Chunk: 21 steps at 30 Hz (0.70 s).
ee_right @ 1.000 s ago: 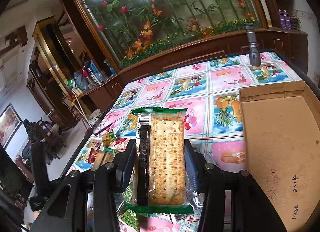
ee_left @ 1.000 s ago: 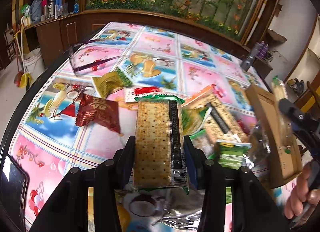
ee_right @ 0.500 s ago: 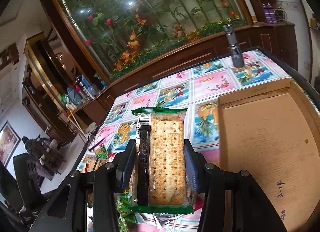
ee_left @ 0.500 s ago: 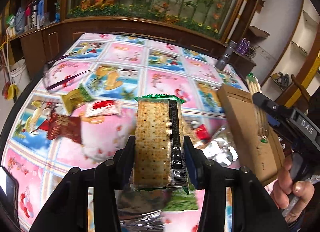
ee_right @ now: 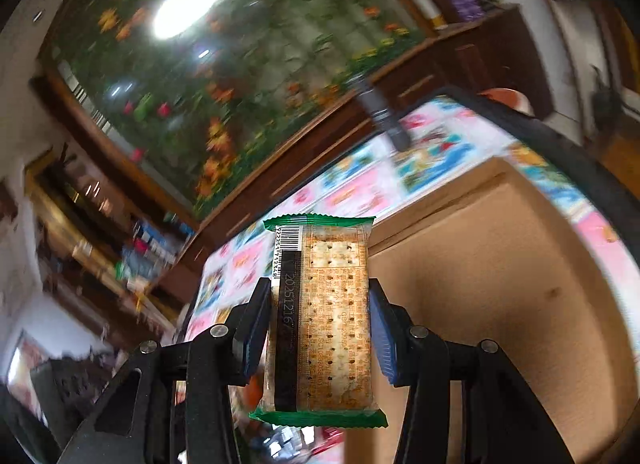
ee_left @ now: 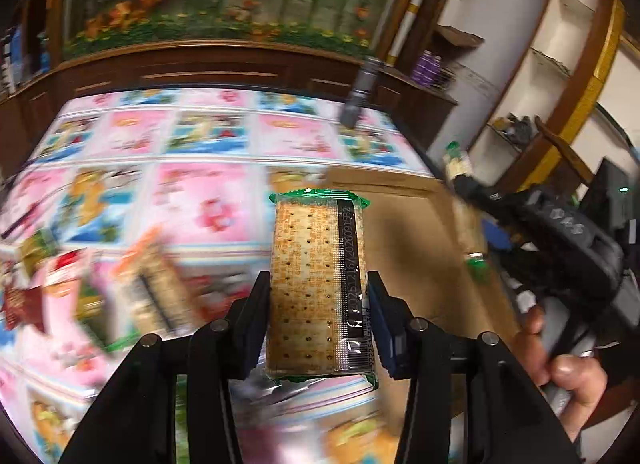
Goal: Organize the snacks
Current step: 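Carry the cracker pack in the right gripper into the cardboard box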
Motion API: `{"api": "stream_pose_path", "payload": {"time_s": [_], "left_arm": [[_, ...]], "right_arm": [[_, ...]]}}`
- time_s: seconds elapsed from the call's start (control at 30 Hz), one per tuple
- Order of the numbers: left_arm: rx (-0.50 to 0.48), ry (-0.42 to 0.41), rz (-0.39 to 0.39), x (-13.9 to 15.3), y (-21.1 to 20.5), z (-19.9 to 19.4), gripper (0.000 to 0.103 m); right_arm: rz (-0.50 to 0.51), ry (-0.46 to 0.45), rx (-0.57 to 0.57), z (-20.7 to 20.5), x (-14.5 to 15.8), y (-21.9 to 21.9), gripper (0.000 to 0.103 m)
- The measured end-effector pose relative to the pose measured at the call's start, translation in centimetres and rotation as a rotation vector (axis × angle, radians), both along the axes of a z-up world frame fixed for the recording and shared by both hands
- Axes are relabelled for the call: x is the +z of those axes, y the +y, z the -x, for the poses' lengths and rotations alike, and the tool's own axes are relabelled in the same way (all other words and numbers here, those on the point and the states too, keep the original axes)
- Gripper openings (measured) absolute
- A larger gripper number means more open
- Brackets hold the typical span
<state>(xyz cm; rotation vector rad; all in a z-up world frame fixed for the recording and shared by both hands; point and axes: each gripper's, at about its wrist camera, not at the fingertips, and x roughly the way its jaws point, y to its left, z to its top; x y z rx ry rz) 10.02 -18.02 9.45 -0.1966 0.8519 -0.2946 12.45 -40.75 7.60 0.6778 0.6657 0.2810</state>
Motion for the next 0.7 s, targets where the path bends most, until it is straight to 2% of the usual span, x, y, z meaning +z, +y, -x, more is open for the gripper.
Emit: {"api": "stream_pose_path", "payload": {"time_s": [0.07,0.2,0.37,0.43,0.5,0.7], "left_arm": [[-0.033,0.003,0.019,-0.1,-2.4,-1.1,0.045],[-0.075,0.04,0.035,-1.7,-6.9,-3.3,0.045],[-0.08,0.104,0.017,-5.0,-9.4,-5.0,0.045],[-0.086,0.118,0.015,-5.9,-9.7,-5.1,0.045],[-0.093,0.122,-0.023,-6.5,-10.2,-5.0,0.045],[-0.106,0.143,-0.059,-7.1,-10.7,-4.9,0.045]], "right_arm": [[0.002,0.033,-0.045,-0.5,-0.6,-1.7,0.05],[-0.058,0.119,-0.089,-2.2,-2.6,-4.8,0.05],[-0.064,0.193,-0.106,-3.3,-4.6,-6.3,0.049],[-0.039,0.227,-0.09,-3.9,-5.3,-6.1,0.049],[0.001,0.254,-0.08,-4.2,-5.6,-5.5,0.049],[0.172,0.313,-0.061,-4.1,-6.1,-3.2,0.049]]}}
